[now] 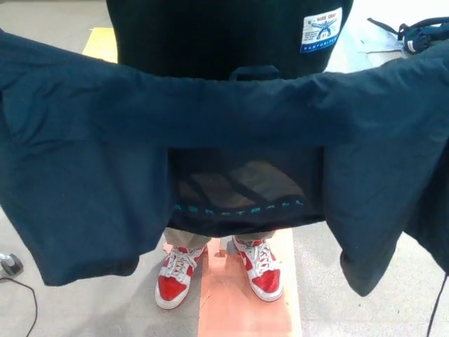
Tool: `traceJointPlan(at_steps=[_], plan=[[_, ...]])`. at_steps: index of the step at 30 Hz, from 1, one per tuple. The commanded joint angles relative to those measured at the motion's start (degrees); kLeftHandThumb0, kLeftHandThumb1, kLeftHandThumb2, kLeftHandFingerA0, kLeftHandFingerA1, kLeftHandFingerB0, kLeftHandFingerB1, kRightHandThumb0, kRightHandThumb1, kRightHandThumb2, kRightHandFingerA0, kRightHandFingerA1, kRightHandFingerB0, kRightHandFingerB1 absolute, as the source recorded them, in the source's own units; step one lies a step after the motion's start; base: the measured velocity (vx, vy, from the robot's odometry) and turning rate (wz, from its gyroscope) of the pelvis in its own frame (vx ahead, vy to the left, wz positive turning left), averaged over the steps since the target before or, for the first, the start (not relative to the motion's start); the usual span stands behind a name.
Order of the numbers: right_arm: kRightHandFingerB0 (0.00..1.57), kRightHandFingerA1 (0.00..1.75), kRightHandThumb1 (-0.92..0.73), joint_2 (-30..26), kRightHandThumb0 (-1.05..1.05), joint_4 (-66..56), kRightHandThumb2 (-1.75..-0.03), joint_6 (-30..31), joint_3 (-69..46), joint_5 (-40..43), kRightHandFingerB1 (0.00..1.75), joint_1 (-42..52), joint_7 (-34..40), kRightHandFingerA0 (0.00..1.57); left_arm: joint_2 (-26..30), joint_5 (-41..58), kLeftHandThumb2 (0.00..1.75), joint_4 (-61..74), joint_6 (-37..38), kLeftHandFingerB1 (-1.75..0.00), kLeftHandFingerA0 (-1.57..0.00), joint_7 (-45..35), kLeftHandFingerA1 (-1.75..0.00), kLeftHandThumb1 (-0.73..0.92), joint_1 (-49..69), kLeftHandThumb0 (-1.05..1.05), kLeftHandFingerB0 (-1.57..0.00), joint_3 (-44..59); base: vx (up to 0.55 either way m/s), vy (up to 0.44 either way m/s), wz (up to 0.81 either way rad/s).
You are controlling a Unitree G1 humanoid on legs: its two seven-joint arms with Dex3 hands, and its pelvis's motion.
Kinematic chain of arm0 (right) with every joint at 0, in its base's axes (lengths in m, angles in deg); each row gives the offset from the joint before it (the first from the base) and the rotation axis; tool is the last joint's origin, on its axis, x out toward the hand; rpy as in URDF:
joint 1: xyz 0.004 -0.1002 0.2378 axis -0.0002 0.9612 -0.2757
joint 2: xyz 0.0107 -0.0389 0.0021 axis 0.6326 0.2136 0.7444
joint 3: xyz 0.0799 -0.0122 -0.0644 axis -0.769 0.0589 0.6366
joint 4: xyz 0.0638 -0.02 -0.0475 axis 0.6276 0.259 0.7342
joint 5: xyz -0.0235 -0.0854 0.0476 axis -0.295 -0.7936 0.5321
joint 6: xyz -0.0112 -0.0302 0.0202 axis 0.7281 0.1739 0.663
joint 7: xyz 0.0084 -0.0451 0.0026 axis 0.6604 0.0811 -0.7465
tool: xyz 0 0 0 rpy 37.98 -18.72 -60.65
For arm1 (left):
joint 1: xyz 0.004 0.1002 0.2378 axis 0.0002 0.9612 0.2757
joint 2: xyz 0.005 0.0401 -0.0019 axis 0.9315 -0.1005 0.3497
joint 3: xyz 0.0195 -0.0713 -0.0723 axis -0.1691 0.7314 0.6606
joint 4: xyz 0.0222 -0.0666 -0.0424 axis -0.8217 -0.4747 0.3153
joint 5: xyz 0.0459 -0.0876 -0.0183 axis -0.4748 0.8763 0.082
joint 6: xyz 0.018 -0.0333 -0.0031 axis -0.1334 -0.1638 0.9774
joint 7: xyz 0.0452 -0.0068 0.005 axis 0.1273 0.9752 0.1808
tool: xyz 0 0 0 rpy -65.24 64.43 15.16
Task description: A person hands a coat to the robot and the robot grabs it with both hands and holds it while the person wears the coat.
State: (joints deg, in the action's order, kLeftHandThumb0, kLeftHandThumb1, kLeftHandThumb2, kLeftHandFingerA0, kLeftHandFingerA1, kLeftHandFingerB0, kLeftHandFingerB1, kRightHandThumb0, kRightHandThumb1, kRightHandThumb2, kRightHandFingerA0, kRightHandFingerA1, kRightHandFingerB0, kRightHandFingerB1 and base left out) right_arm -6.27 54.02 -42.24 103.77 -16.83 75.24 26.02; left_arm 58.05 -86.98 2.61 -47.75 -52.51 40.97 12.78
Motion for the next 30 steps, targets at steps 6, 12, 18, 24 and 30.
traceJointPlan(at_steps=[6,12,18,24,30], plan=[[0.82,0.65,-0.71,-4.51,0.01,-25.09,-0.6,-29.09,-9.03,-5.35,0.6,14.73,22.67,1.09,13.93,-18.33,0.63,39.77,21.98,-0.42,-0.76,29.46,-0.44,0.76,13.82,-0.24,-0.63,1.95,0.0,0.0,0.0],[0.92,0.61,-0.65,-0.64,-0.08,-43.16,-0.65,-35.04,-19.83,-0.93,0.63,16.15,22.04,1.08,14.54,-14.53,0.61,64.55,30.24,-0.46,-0.82,23.8,-0.52,0.69,18.05,-0.17,-0.68,15.81,0.0,0.0,0.0],[0.82,0.65,-0.65,0.52,-0.16,-58.46,-0.75,-34.29,-27.32,11.07,0.67,10.44,15.9,1.02,12.39,-8.43,0.86,79.66,34.31,-0.62,-0.77,17.75,-0.68,0.53,17.92,-0.3,-0.63,26.67,0.0,0.0,0.0],[0.85,0.69,-0.65,0.37,-0.28,-64.64,-0.84,-32.84,-33.45,15.86,0.7,1.49,16.07,1.08,11.04,-1.81,0.6,87.51,32.82,-0.47,-0.85,13.24,-0.52,0.66,13.75,-0.31,-0.72,33.52,0.0,0.0,0.0],[0.76,0.74,-0.64,-2.19,-0.34,-69.95,-0.88,-26.58,-38.47,23.74,0.77,-9.59,14.1,1.07,13.18,7.48,0.62,95.86,29.14,-0.51,-0.92,8.12,-0.57,0.58,5.97,-0.24,-0.74,40.86,0.0,0.0,0.0]])
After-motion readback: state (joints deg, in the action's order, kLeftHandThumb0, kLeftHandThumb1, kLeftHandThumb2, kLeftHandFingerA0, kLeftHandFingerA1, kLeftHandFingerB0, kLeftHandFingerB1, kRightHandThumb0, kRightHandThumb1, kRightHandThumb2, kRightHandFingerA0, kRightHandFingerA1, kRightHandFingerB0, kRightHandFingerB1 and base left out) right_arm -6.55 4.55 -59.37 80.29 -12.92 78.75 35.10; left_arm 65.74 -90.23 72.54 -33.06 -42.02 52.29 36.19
